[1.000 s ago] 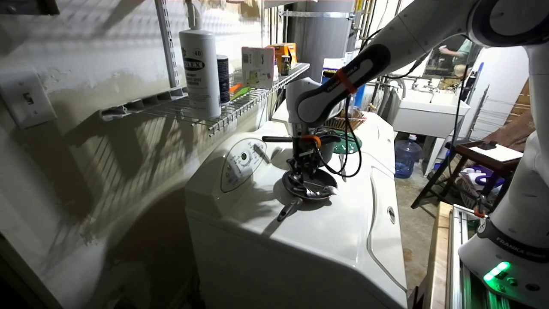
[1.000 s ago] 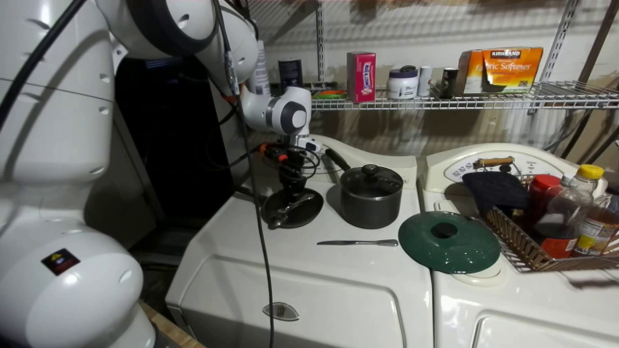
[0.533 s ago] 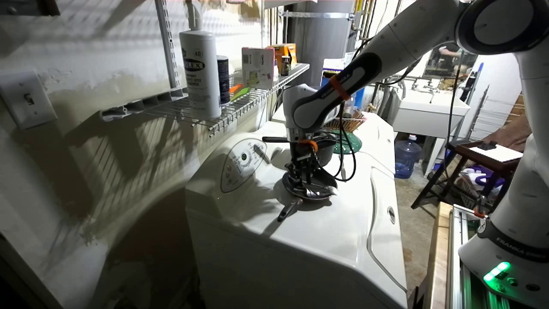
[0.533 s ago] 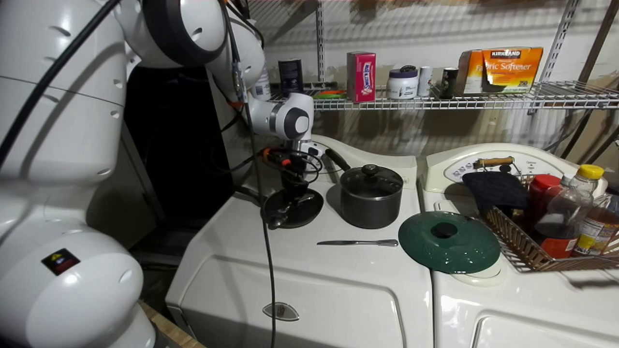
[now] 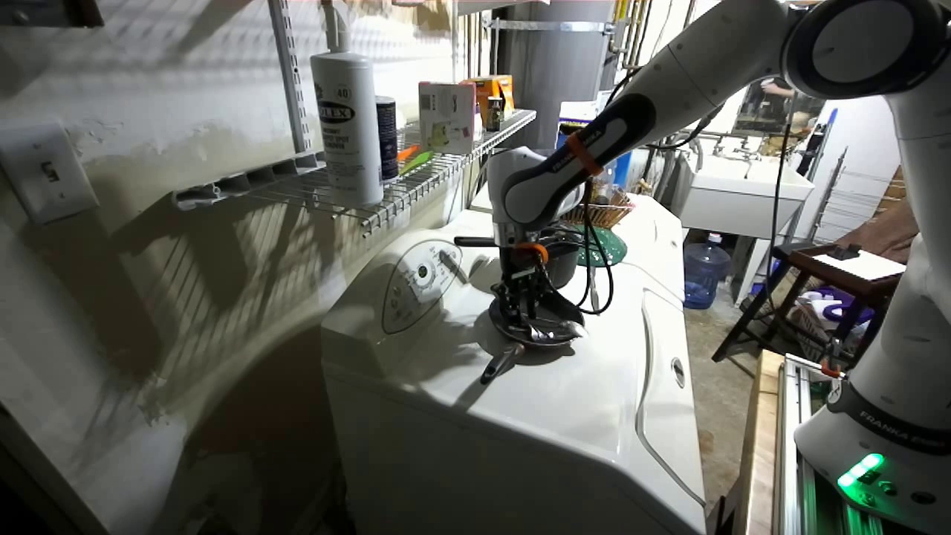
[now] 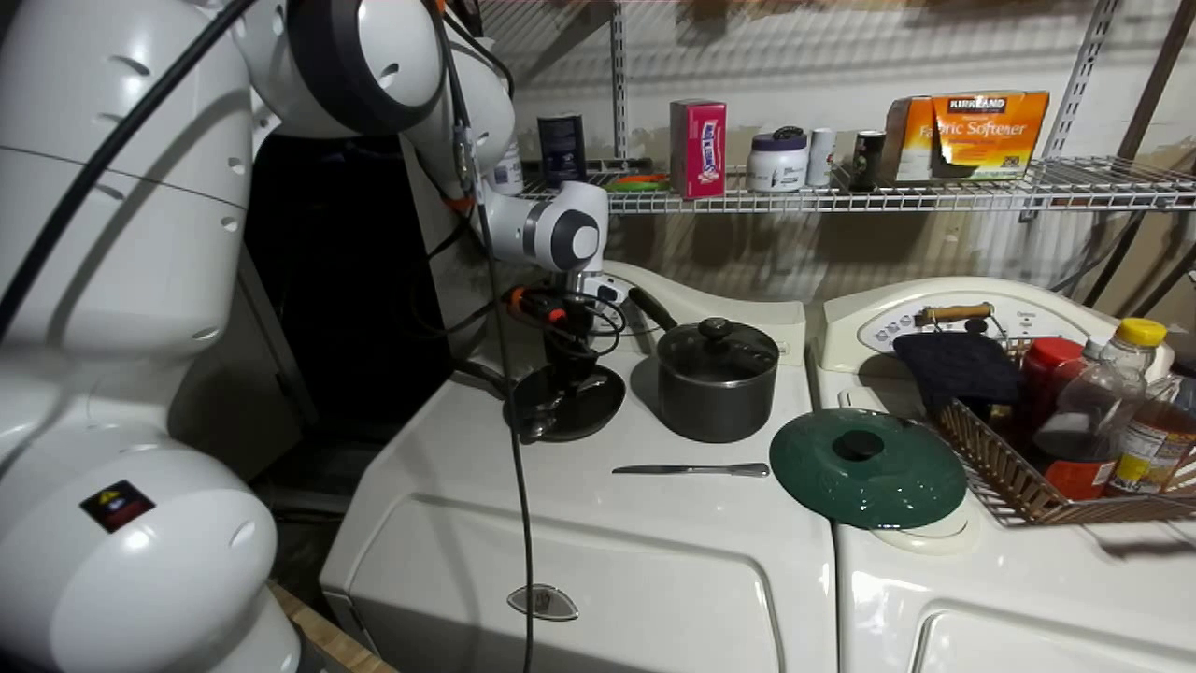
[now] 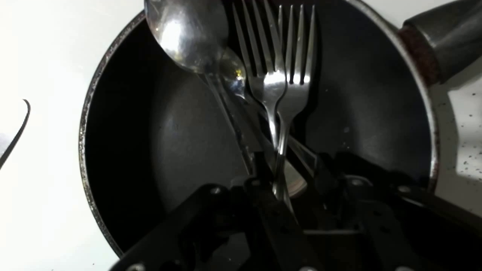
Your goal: Move the fork from the pan and place it on the knife next to the pot
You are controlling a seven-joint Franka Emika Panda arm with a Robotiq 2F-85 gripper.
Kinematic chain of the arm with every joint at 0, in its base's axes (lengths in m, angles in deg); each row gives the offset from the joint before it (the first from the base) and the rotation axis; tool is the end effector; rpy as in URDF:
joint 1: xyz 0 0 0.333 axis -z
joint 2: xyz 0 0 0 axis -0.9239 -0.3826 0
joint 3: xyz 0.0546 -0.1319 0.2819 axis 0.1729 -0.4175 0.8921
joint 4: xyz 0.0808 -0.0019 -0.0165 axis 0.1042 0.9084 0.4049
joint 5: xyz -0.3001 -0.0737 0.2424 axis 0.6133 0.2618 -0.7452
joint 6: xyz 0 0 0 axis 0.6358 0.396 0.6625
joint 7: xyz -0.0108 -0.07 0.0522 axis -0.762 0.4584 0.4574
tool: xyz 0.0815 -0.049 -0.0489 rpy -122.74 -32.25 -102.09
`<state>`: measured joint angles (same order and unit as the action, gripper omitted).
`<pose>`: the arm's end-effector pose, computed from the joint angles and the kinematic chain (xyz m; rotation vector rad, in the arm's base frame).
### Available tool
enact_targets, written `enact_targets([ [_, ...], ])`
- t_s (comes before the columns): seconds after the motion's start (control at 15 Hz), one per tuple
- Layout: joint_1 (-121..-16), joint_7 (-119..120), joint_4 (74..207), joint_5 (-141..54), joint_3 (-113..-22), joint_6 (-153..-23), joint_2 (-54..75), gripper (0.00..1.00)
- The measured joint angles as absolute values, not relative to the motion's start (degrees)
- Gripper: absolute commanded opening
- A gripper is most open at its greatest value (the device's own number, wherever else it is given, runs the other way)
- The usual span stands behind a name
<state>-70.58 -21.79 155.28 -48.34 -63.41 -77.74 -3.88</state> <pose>0.6100 0.0367 0.2080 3.0157 -0.6683 -0.3711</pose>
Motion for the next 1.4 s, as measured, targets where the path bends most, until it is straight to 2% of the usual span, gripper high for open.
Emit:
enact_targets([
  [0.33, -70.7, -21.2, 155.2, -49.1, -63.3, -77.3, -3.9, 0.33],
  [0.93, -70.8, -21.2, 155.2, -52.1, -62.8, -76.3, -3.7, 0.39],
  [1.4, -70.8, -21.4, 155.2, -52.8, -62.9, -74.3, -3.7, 0.34],
])
